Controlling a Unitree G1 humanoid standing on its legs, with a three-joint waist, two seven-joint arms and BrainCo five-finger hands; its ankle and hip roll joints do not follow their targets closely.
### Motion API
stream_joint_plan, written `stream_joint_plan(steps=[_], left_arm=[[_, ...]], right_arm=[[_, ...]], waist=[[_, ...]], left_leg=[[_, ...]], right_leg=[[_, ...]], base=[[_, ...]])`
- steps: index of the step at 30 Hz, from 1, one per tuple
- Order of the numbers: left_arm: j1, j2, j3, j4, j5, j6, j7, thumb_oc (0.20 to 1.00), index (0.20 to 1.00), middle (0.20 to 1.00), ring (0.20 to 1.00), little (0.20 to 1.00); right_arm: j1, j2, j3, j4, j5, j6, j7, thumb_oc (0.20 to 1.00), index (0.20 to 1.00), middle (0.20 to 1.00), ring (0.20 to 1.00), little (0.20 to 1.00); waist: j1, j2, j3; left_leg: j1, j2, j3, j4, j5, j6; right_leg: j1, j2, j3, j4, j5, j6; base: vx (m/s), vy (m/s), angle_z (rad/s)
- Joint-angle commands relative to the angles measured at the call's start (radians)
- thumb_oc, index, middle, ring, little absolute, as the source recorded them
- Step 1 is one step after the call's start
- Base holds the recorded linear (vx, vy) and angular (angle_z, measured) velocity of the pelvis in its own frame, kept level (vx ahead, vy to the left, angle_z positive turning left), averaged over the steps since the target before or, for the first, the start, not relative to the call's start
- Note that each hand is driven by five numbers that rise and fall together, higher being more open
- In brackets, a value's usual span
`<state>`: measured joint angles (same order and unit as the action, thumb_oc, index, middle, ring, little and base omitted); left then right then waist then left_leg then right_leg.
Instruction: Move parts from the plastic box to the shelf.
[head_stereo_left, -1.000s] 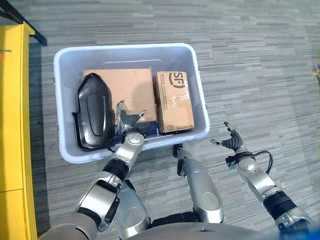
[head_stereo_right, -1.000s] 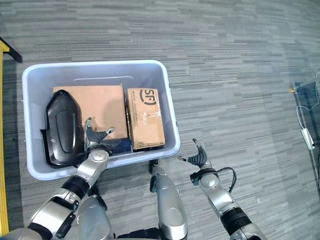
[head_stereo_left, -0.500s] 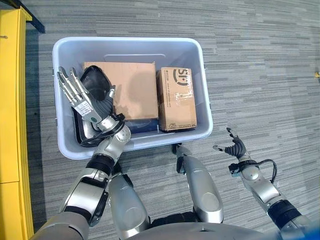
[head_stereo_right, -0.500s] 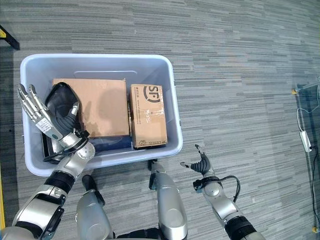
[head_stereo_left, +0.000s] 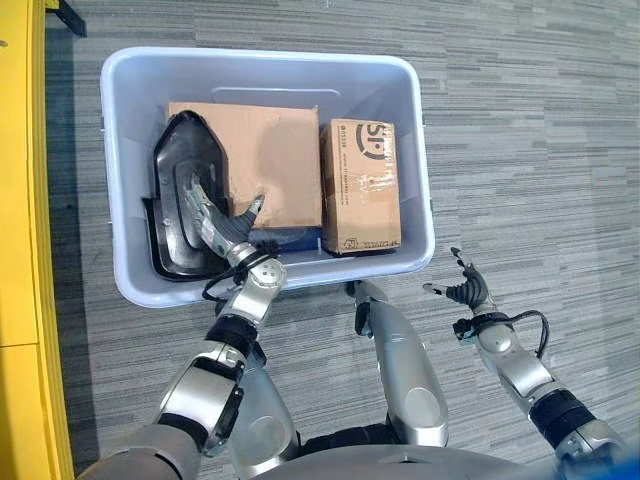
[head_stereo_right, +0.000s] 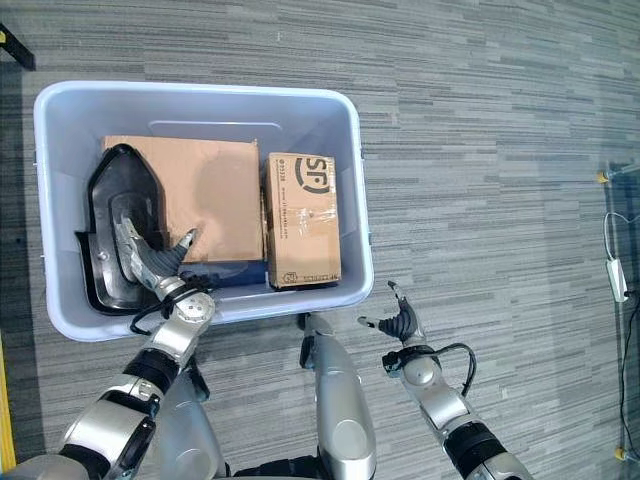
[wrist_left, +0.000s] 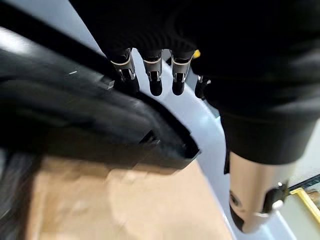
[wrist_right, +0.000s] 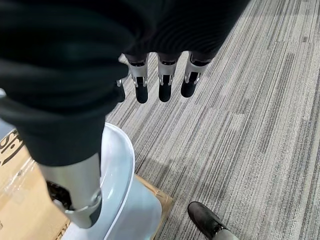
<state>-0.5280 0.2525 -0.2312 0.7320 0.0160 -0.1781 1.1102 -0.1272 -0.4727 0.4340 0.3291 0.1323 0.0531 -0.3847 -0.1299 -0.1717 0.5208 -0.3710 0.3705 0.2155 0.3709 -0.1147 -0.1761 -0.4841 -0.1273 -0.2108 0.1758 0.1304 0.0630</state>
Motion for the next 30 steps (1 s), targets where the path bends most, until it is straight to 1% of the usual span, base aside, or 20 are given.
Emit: stream_joint_plan(steps=[1, 2, 3, 4, 5, 6, 7, 8, 11, 15, 16, 17, 18, 19, 20, 24, 25, 26, 27, 30], left_arm=[[-0.013, 0.083, 0.004, -0.040, -0.030, 0.033, -0.036, 1.000, 1.000, 1.000, 1.000, 1.000], [-0.023, 0.085, 0.000, -0.027, -0.034, 0.057, -0.015, 1.000, 1.000, 1.000, 1.000, 1.000], [-0.024, 0.086, 0.001, -0.025, -0.052, 0.059, -0.019, 1.000, 1.000, 1.000, 1.000, 1.000], [-0.029, 0.084, 0.007, -0.018, -0.123, 0.056, -0.037, 1.000, 1.000, 1.000, 1.000, 1.000], [-0.029, 0.084, 0.007, -0.018, -0.123, 0.056, -0.037, 1.000, 1.000, 1.000, 1.000, 1.000], [-0.038, 0.060, 0.032, 0.000, -0.255, 0.035, -0.075, 1.000, 1.000, 1.000, 1.000, 1.000], [-0.046, 0.046, 0.054, 0.011, -0.346, 0.014, -0.058, 1.000, 1.000, 1.000, 1.000, 1.000], [-0.049, 0.045, 0.063, 0.015, -0.375, 0.013, -0.050, 1.000, 1.000, 1.000, 1.000, 1.000], [-0.101, 0.069, 0.096, 0.067, -0.351, 0.044, -0.046, 1.000, 1.000, 1.000, 1.000, 1.000], [-0.181, 0.109, 0.104, 0.122, -0.382, 0.099, -0.067, 1.000, 1.000, 1.000, 1.000, 1.000], [-0.183, 0.109, 0.104, 0.124, -0.381, 0.099, -0.069, 1.000, 1.000, 1.000, 1.000, 1.000], [-0.210, 0.122, 0.094, 0.137, -0.387, 0.111, -0.128, 1.000, 1.000, 1.000, 1.000, 1.000], [-0.219, 0.121, 0.084, 0.135, -0.383, 0.125, -0.158, 1.000, 1.000, 1.000, 1.000, 1.000], [-0.215, 0.108, 0.059, 0.128, -0.363, 0.137, -0.205, 1.000, 1.000, 1.000, 1.000, 1.000], [-0.215, 0.103, 0.048, 0.125, -0.330, 0.146, -0.224, 1.000, 1.000, 1.000, 1.000, 1.000], [-0.222, 0.106, 0.007, 0.114, -0.221, 0.165, -0.164, 1.000, 1.000, 1.000, 1.000, 1.000], [-0.227, 0.109, 0.005, 0.115, -0.199, 0.170, -0.166, 1.000, 1.000, 1.000, 1.000, 1.000], [-0.238, 0.117, -0.005, 0.116, -0.137, 0.174, -0.174, 1.000, 1.000, 1.000, 1.000, 1.000], [-0.259, 0.138, -0.038, 0.113, -0.021, 0.180, -0.193, 1.000, 1.000, 1.000, 1.000, 1.000], [-0.299, 0.169, -0.098, 0.112, 0.066, 0.185, -0.218, 1.000, 1.000, 1.000, 1.000, 1.000]], right_arm=[[-0.009, -0.007, -0.037, -0.086, 0.013, 0.005, 0.013, 1.000, 1.000, 1.000, 1.000, 1.000], [-0.010, -0.010, -0.036, -0.093, 0.009, 0.011, 0.022, 1.000, 1.000, 1.000, 1.000, 1.000], [-0.010, -0.011, -0.036, -0.094, 0.009, 0.012, 0.022, 1.000, 1.000, 1.000, 1.000, 1.000], [-0.011, -0.011, -0.033, -0.096, 0.012, 0.013, 0.020, 1.000, 1.000, 1.000, 1.000, 1.000], [-0.011, -0.011, -0.033, -0.096, 0.012, 0.013, 0.020, 1.000, 1.000, 1.000, 1.000, 1.000], [-0.018, -0.010, -0.032, -0.095, 0.016, 0.021, 0.008, 1.000, 1.000, 1.000, 1.000, 1.000], [-0.020, -0.008, -0.034, -0.095, 0.017, 0.027, 0.007, 1.000, 1.000, 1.000, 1.000, 1.000], [-0.022, -0.007, -0.035, -0.090, 0.017, 0.026, 0.007, 1.000, 1.000, 1.000, 1.000, 1.000], [-0.049, -0.004, -0.027, -0.084, 0.032, 0.040, -0.001, 1.000, 1.000, 1.000, 1.000, 1.000], [-0.070, -0.012, -0.020, -0.087, 0.065, 0.049, -0.009, 1.000, 1.000, 1.000, 1.000, 1.000], [-0.071, -0.013, -0.019, -0.087, 0.066, 0.049, -0.009, 1.000, 1.000, 1.000, 1.000, 1.000], [-0.076, -0.015, -0.018, -0.093, 0.076, 0.038, -0.010, 1.000, 1.000, 1.000, 1.000, 1.000], [-0.077, -0.018, -0.022, -0.105, 0.079, 0.038, -0.008, 1.000, 1.000, 1.000, 1.000, 1.000], [-0.074, -0.022, -0.024, -0.130, 0.078, 0.054, -0.006, 1.000, 1.000, 1.000, 1.000, 1.000], [-0.076, -0.023, -0.026, -0.141, 0.073, 0.062, -0.003, 1.000, 1.000, 1.000, 1.000, 1.000], [-0.081, -0.029, -0.030, -0.155, 0.075, 0.080, 0.003, 1.000, 1.000, 1.000, 1.000, 1.000], [-0.082, -0.030, -0.029, -0.154, 0.077, 0.081, 0.004, 1.000, 1.000, 1.000, 1.000, 1.000], [-0.083, -0.032, -0.027, -0.153, 0.085, 0.085, 0.007, 1.000, 1.000, 1.000, 1.000, 1.000], [-0.081, -0.039, -0.026, -0.152, 0.095, 0.064, 0.013, 1.000, 1.000, 1.000, 1.000, 1.000], [-0.090, -0.056, -0.028, -0.173, 0.086, 0.055, 0.029, 1.000, 1.000, 1.000, 1.000, 1.000]], waist=[[0.004, -0.092, -0.001], [-0.003, -0.098, -0.001], [-0.004, -0.098, -0.001], [-0.006, -0.099, -0.001], [-0.006, -0.099, -0.001], [-0.010, -0.102, -0.001], [-0.013, -0.104, -0.001], [-0.014, -0.104, -0.001], [-0.022, -0.112, -0.001], [-0.036, -0.117, -0.001], [-0.037, -0.117, -0.001], [-0.043, -0.118, -0.001], [-0.047, -0.118, -0.001], [-0.051, -0.111, -0.001], [-0.054, -0.110, -0.001], [-0.064, -0.110, -0.001], [-0.065, -0.110, -0.001], [-0.068, -0.110, -0.001], [-0.073, -0.109, -0.001], [-0.085, -0.103, -0.001]], left_leg=[[-0.142, -0.004, 0.024, 0.105, 0.063, 0.028], [-0.150, 0.001, 0.030, 0.113, 0.061, 0.026], [-0.151, 0.001, 0.030, 0.115, 0.060, 0.026], [-0.156, 0.003, 0.031, 0.120, 0.060, 0.026], [-0.156, 0.003, 0.031, 0.120, 0.059, 0.026], [-0.173, 0.007, 0.030, 0.135, 0.055, 0.025], [-0.181, 0.009, 0.028, 0.145, 0.050, 0.026], [-0.183, 0.008, 0.028, 0.148, 0.047, 0.027], [-0.212, 0.017, 0.026, 0.177, 0.040, 0.024], [-0.230, 0.024, 0.031, 0.197, 0.030, 0.025], [-0.231, 0.024, 0.031, 0.198, 0.030, 0.025], [-0.240, 0.026, 0.033, 0.209, 0.023, 0.027], [-0.244, 0.027, 0.037, 0.212, 0.021, 0.028], [-0.232, 0.030, 0.032, 0.224, -0.011, 0.017], [-0.234, 0.030, 0.035, 0.224, -0.012, 0.018], [-0.237, 0.027, 0.048, 0.225, -0.018, 0.022], [-0.238, 0.027, 0.050, 0.226, -0.019, 0.023], [-0.239, 0.028, 0.052, 0.227, -0.019, 0.023], [-0.242, 0.029, 0.058, 0.229, -0.019, 0.024], [-0.239, 0.026, 0.071, 0.221, -0.012, 0.024]], right_leg=[[0.047, -0.009, -0.006, 0.086, -0.106, 0.068], [0.040, -0.009, -0.005, 0.086, -0.105, 0.067], [0.040, -0.008, -0.004, 0.086, -0.105, 0.067], [0.035, -0.007, -0.003, 0.088, -0.105, 0.067], [0.035, -0.007, -0.003, 0.088, -0.105, 0.067], [0.021, -0.007, -0.003, 0.095, -0.105, 0.067], [0.015, -0.006, -0.004, 0.098, -0.107, 0.065], [0.013, -0.005, -0.003, 0.101, -0.109, 0.066], [-0.011, -0.004, -0.001, 0.117, -0.109, 0.064], [-0.035, -0.003, 0.005, 0.133, -0.112, 0.063], [-0.036, -0.003, 0.005, 0.134, -0.112, 0.063], [-0.045, -0.004, 0.009, 0.141, -0.114, 0.063], [-0.051, -0.005, 0.010, 0.141, -0.113, 0.064], [-0.046, -0.005, 0.016, 0.156, -0.136, 0.075], [-0.051, -0.006, 0.017, 0.158, -0.136, 0.076], [-0.067, -0.007, 0.028, 0.168, -0.138, 0.078], [-0.069, -0.007, 0.030, 0.169, -0.139, 0.078], [-0.073, -0.007, 0.032, 0.171, -0.139, 0.077], [-0.079, -0.010, 0.033, 0.174, -0.138, 0.076], [-0.087, -0.014, 0.039, 0.176, -0.135, 0.075]], base=[[0.04, -0.018, 0.02], [0.00, 0.000, 0.00], [0.02, -0.002, -0.03], [0.01, 0.000, -0.09], [0.02, -0.010, -0.07], [0.03, -0.023, -0.04], [0.03, -0.026, 0.00], [0.02, -0.022, 0.04], [0.00, 0.000, 0.00], [0.00, 0.000, -0.05], [0.00, 0.000, 0.00], [0.00, 0.000, 0.00], [0.08, 0.039, -0.03], [0.08, 0.056, -0.04], [0.08, 0.067, -0.03], [0.00, 0.029, 0.01], [0.00, 0.000, 0.00], [-0.01, 0.017, -0.06], [-0.01, 0.025, -0.06], [-0.02, 0.047, -0.10]])
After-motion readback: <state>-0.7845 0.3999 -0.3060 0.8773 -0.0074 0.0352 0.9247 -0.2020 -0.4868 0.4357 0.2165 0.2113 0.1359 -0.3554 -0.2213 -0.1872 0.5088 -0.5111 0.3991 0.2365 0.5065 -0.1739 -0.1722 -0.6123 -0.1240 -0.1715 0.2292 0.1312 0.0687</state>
